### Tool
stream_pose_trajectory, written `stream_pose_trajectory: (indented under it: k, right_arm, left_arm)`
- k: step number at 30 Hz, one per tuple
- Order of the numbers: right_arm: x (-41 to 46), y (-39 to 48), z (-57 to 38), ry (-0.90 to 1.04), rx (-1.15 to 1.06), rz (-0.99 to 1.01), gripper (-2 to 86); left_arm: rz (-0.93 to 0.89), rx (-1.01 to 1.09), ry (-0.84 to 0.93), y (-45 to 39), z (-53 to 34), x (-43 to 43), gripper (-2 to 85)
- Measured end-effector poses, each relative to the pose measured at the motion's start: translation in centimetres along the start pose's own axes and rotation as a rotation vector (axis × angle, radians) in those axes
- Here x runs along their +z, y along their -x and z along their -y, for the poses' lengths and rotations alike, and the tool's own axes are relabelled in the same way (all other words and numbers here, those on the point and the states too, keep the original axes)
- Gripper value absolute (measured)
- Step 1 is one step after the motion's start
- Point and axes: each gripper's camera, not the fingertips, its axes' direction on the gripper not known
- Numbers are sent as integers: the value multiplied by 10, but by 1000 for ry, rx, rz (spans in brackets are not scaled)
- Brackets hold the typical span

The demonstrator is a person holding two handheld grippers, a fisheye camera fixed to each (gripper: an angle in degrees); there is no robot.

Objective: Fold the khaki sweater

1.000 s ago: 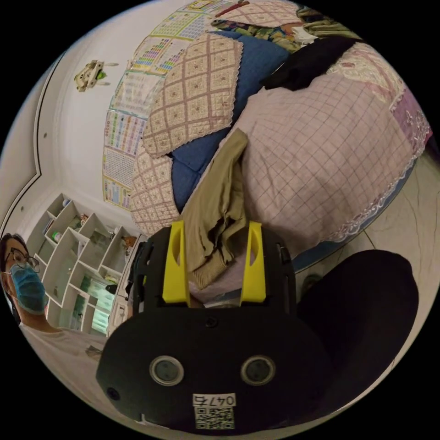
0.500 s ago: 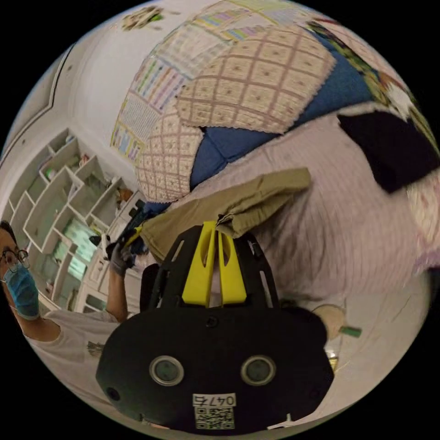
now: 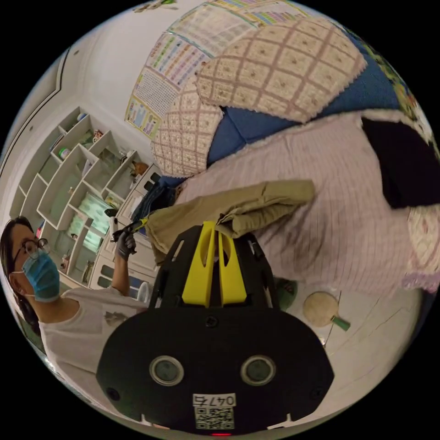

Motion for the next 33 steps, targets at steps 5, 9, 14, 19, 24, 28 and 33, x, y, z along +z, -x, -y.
stream_pose_trajectory:
  k: [5, 9, 14, 19, 24, 28, 33]
  right_arm:
    - [30, -48, -61, 57, 176, 87, -7]
    - [12, -61, -87, -81, 286, 155, 9]
    - [-23, -10, -79, -166, 189, -187, 47]
    - [-39, 84, -59, -352, -165, -471, 59]
    - [-27, 135, -37, -331, -362, -409, 57]
    - [-9, 166, -27, -214, -473, -429, 55]
    - [1, 177, -20, -129, -481, -487, 52]
  left_arm:
    - [-138, -209, 44, 86, -51, 30, 5]
    - [-231, -352, -62, 128, -58, 4, 48]
    - [-143, -191, -95, 87, -20, -42, 56]
    - [185, 249, -2, -44, 34, -35, 92]
    - [0, 155, 108, -82, 99, -13, 112]
    - [214, 340, 55, -137, 121, -31, 114]
    - [283, 495, 82, -202, 163, -32, 135]
